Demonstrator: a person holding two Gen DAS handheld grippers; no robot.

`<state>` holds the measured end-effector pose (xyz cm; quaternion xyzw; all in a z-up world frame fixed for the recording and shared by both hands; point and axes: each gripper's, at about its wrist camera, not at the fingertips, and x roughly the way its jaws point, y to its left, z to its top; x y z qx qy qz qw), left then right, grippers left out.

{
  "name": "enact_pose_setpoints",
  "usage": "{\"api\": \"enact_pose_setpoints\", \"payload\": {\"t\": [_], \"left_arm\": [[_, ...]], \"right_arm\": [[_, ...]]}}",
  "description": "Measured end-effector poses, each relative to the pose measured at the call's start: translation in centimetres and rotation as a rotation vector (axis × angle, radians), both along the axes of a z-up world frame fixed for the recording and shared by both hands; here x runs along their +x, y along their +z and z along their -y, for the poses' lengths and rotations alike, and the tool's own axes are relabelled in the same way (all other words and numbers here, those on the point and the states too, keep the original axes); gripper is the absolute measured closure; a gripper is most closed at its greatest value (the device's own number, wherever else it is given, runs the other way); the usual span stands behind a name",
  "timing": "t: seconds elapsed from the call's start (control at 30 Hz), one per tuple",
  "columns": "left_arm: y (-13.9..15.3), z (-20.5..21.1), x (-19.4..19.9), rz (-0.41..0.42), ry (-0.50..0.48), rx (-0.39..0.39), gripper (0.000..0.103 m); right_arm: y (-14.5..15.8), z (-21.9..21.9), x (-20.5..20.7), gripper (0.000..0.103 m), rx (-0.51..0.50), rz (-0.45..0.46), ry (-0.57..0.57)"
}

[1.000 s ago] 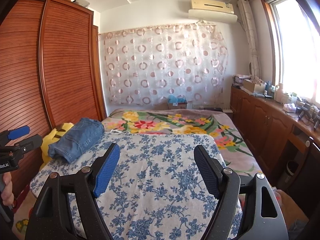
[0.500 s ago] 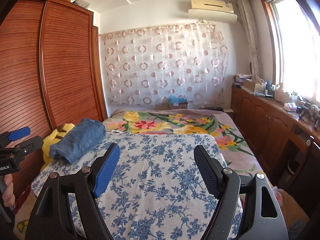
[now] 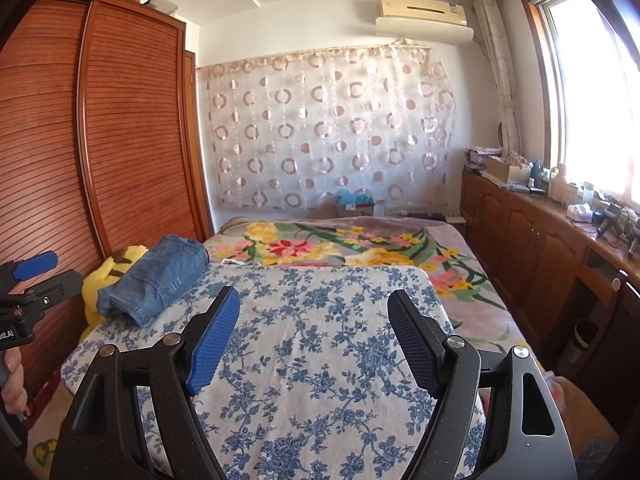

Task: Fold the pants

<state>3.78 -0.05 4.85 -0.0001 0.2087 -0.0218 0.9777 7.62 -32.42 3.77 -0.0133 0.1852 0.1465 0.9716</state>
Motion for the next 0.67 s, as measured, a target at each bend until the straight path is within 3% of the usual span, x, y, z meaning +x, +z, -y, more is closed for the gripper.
{"api": "enact_pose_setpoints", "payload": {"t": [0.67], "left_arm": [[0.21,0.02,-0.20,0.003,0.001,-0.002,0.013]], "right_arm": [[0.00,0.03,0.02,0.025,0.001,0.000,-0.001]]}}
